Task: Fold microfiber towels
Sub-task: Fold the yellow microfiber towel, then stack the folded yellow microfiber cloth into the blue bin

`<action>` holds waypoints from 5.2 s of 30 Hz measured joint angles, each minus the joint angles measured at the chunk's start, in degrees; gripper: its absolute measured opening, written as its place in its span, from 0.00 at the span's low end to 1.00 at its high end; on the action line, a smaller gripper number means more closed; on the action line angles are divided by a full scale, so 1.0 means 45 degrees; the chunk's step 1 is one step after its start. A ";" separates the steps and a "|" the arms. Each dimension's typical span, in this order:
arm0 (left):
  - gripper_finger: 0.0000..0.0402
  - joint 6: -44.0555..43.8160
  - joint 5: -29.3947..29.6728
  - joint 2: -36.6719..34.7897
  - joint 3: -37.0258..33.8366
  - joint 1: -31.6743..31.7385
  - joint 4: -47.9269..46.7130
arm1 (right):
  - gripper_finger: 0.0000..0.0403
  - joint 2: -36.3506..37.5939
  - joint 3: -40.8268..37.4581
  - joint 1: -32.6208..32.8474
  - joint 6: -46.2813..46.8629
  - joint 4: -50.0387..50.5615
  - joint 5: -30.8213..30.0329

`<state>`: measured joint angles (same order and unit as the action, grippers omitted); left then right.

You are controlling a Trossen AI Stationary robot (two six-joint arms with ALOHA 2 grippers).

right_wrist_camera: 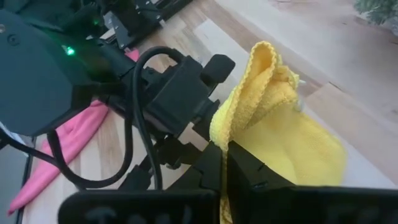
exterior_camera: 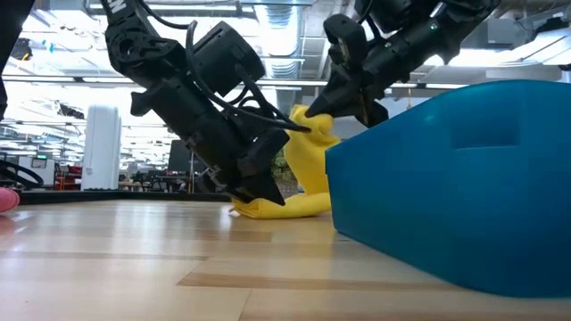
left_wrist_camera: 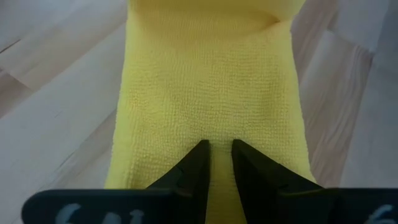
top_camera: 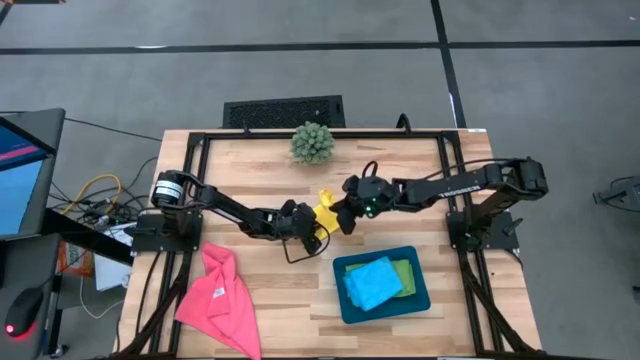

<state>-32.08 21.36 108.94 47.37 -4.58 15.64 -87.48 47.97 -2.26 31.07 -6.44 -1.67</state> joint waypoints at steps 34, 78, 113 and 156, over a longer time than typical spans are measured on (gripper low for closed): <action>0.16 0.0117 0.0327 0.0011 -0.0005 0.0015 0.0379 | 0.30 -0.2293 0.0087 0.0854 -0.0138 -0.2133 0.0393; 0.16 -0.0321 -0.1486 -0.0967 0.1959 0.0019 -0.3777 | 0.32 -0.3301 -0.0049 0.1228 -0.0466 0.0038 -0.3333; 0.16 -0.0074 0.0227 -0.0189 0.3973 -0.1851 -0.6922 | 0.30 -0.2798 -0.0029 0.1009 -0.1253 0.0860 -0.3494; 0.25 -0.3857 -0.1345 -0.3786 0.2937 0.0836 -0.9664 | 0.65 -0.1306 -0.0016 -0.0530 -0.0559 0.3521 0.0729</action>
<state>-49.43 15.30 91.91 60.59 -0.82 -27.85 -93.36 47.89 -4.64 28.55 9.41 1.61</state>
